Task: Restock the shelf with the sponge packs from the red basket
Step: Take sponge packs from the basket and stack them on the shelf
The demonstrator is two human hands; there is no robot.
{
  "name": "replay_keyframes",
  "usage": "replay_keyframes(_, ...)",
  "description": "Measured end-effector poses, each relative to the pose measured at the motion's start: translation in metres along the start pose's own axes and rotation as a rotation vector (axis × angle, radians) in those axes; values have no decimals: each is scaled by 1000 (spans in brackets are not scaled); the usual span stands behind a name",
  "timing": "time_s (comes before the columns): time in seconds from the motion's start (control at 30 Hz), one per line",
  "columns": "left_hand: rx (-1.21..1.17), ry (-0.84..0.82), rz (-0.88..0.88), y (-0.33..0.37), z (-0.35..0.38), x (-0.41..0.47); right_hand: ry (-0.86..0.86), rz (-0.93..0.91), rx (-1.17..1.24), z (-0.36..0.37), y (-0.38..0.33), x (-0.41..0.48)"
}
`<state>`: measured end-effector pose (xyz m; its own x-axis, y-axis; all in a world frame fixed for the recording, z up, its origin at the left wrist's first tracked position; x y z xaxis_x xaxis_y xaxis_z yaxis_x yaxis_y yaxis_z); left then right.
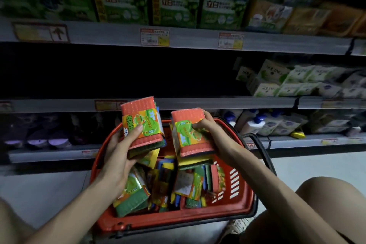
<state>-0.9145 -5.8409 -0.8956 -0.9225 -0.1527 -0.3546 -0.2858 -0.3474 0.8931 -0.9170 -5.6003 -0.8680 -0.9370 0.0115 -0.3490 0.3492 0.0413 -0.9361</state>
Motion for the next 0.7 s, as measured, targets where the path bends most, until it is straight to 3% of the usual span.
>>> replay_keyframes(0.17, -61, 102, 40, 20, -36, 0, -91, -92, -31, 38, -20, -1)
replay_keyframes(0.33, -145, 193, 63, 38, -75, 1, -5, -212, -151, 75, -43, 11)
replay_keyframes(0.5, -207, 315, 145, 67, -128, 5, -169, -438, -440, 162, -73, 4)
replay_keyframes(0.7, -156, 471, 232, 93, -191, 12, -363, -462, -584, 259, -69, -5)
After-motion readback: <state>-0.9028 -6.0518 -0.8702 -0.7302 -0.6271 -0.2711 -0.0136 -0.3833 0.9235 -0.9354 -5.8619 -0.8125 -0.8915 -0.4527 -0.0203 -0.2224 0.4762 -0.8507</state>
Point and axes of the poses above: each hand's wrist, its own x-axis towards the middle knuckle, its own z-axis out of the palm, y = z × x, the point moved 9 cm from there along x, towards the middle knuckle, and after that the axes turned 7 degrees about y, right-handed, at the moved point
